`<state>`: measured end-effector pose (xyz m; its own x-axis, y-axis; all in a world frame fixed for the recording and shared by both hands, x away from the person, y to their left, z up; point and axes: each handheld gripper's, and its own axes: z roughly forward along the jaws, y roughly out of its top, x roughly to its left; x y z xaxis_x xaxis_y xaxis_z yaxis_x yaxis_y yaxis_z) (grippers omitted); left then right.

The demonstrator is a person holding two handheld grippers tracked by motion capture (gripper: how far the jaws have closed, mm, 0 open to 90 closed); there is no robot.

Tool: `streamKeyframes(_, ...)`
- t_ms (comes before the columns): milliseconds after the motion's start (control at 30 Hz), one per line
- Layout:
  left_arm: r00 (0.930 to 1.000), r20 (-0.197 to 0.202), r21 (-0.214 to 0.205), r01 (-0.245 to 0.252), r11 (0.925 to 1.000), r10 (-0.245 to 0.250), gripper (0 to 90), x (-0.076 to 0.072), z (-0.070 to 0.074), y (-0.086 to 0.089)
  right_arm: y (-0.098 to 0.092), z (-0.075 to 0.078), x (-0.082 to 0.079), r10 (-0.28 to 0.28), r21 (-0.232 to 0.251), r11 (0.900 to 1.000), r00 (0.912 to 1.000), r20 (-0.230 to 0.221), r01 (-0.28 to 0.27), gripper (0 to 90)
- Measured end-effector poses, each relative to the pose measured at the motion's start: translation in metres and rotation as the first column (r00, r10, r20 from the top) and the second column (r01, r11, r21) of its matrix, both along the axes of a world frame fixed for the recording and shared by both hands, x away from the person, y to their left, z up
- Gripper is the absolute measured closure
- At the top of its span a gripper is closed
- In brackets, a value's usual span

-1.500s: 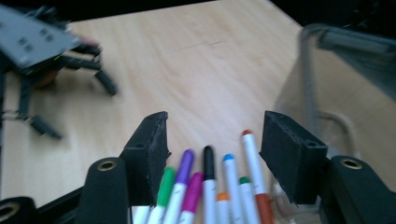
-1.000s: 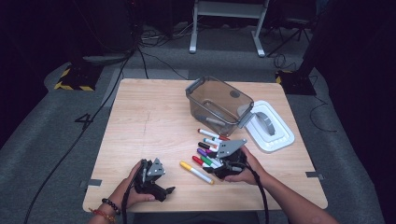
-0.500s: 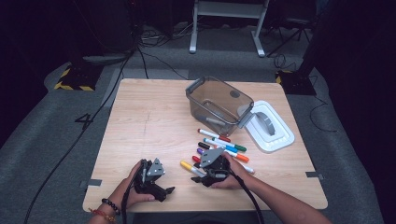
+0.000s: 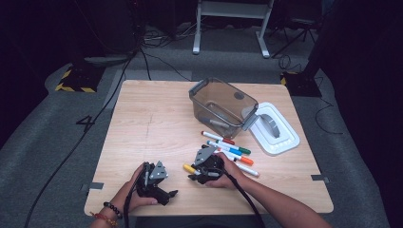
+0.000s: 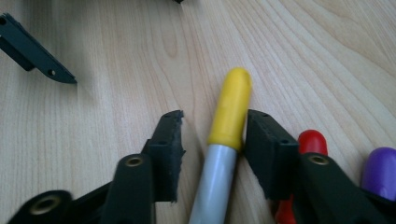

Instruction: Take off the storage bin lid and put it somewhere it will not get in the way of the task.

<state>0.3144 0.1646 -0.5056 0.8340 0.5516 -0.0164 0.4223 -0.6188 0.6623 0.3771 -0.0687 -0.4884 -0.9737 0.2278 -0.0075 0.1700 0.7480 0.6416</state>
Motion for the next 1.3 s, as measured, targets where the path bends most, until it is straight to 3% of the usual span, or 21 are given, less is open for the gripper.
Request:
streamKeyframes(167, 1.0, 0.0, -0.001, 0.003, 1.0, -0.003, 0.5, 0.0, 0.0, 0.0, -0.002, 0.001, -0.003, 0.019, -0.004, 0.9998, 0.9998, -0.003, -0.019, 74.1)
streamKeyframes(367, 1.0, 0.0, -0.001, 0.006, 1.0, -0.006, 0.5, 0.0, 0.0, 0.0, -0.006, 0.002, -0.009, 0.041, -0.002, 0.9991, 0.9991, 0.007, -0.041, 74.7)
streamKeyframes(500, 1.0, 0.0, 0.001, 0.01, 1.0, -0.01, 0.5, 0.001, 0.0, 0.001, -0.013, 0.008, -0.011, 0.063, 0.04, 0.9973, 0.9977, -0.023, -0.062, 74.8)
streamKeyframes(600, 1.0, 0.0, 0.0, 0.009, 1.0, -0.009, 0.6, 0.0, 0.0, 0.001, -0.023, 0.014, -0.01, 0.042, 0.074, 0.9965, 0.9984, -0.039, -0.039, 74.9)
streamKeyframes(767, 1.0, 0.0, -0.001, 0.01, 1.0, -0.01, 0.6, 0.0, 0.0, 0.001, -0.042, 0.03, -0.008, -0.009, 0.127, 0.9918, 1.0, 0.003, 0.008, 74.8)
streamKeyframes(1067, 1.0, 0.0, -0.001, 0.008, 1.0, -0.008, 0.6, 0.0, 0.0, 0.001, -0.056, 0.057, -0.009, -0.027, 0.208, 0.9779, 0.9984, 0.049, 0.016, 74.9)
streamKeyframes(1300, 1.0, 0.001, -0.001, -0.004, 1.0, 0.004, 0.5, 0.0, 0.0, 0.0, -0.073, 0.083, -0.008, -0.076, 0.263, 0.9638, 0.9911, 0.11, 0.044, 74.9)
